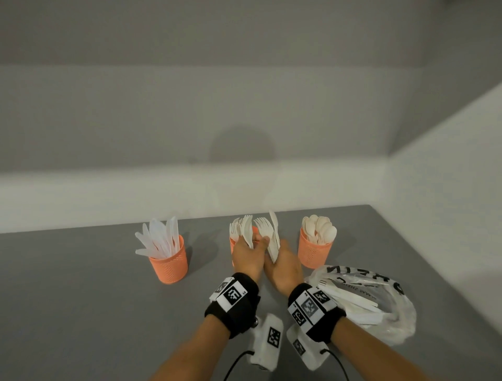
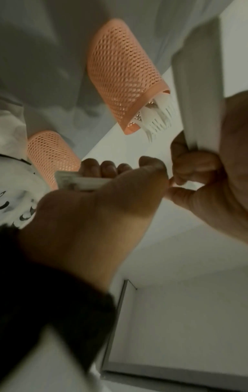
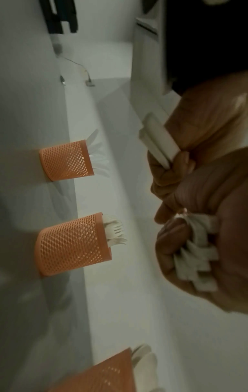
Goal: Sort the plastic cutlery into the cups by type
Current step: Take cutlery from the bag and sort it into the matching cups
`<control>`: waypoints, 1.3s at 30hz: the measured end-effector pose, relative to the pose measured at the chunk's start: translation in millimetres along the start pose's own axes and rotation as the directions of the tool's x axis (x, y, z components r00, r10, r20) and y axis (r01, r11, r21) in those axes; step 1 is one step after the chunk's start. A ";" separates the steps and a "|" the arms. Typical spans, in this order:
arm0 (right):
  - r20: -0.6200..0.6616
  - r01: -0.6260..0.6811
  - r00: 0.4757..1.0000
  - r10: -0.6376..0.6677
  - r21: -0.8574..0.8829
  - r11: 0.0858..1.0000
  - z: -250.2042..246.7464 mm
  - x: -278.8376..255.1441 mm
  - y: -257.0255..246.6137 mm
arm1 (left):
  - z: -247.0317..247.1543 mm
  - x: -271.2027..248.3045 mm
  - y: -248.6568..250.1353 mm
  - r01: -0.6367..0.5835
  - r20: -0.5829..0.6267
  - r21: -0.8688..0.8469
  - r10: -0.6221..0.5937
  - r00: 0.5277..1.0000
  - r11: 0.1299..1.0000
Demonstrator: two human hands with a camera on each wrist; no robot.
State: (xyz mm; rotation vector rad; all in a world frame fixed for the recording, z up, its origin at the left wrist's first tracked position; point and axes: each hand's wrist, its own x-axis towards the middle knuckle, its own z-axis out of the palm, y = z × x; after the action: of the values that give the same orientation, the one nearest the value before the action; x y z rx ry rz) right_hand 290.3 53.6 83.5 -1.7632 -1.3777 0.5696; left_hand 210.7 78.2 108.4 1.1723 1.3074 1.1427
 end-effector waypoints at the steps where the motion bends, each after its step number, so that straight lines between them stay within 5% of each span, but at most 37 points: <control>1: 0.028 0.002 1.000 -0.004 0.049 0.999 -0.4 0.6 0.6 | -0.3 1.4 -0.7 -0.007 0.009 -0.002 0.007 1.000 1.000; 7: 0.080 -0.016 0.997 -0.016 0.384 0.923 -5.5 0.2 3.7 | -3.3 3.7 1.3 0.113 0.145 -0.132 -0.094 0.985 0.985; 11: 0.013 0.006 1.000 -0.011 0.327 0.945 4.5 3.5 11.9 | -2.9 6.3 1.1 0.260 0.188 -0.180 -0.226 0.956 0.949; 16: 0.035 0.056 0.997 -0.068 0.256 0.965 3.5 1.1 9.5 | -1.1 7.3 -2.3 0.133 0.170 -0.198 -0.100 0.980 0.971; 26: 0.065 -0.001 0.997 -0.033 0.466 0.885 0.4 2.4 8.7 | -25.4 30.0 -0.3 0.087 -0.077 -0.224 -0.106 0.991 0.971; 34: 0.068 -0.028 0.998 -0.006 0.484 0.874 9.6 8.8 3.2 | -30.9 9.5 -1.4 0.020 0.208 -0.143 0.011 0.978 0.990; 39: 0.054 0.010 0.998 -0.034 0.398 0.917 14.7 5.9 -0.7 | -24.2 4.6 -2.9 0.001 0.196 -0.186 0.037 0.980 0.983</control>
State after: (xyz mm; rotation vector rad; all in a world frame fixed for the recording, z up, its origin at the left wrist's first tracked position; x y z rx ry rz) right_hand 280.5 63.9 76.4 -1.4087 -1.2167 0.8330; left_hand 186.2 81.9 106.5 1.1313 1.0180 1.1039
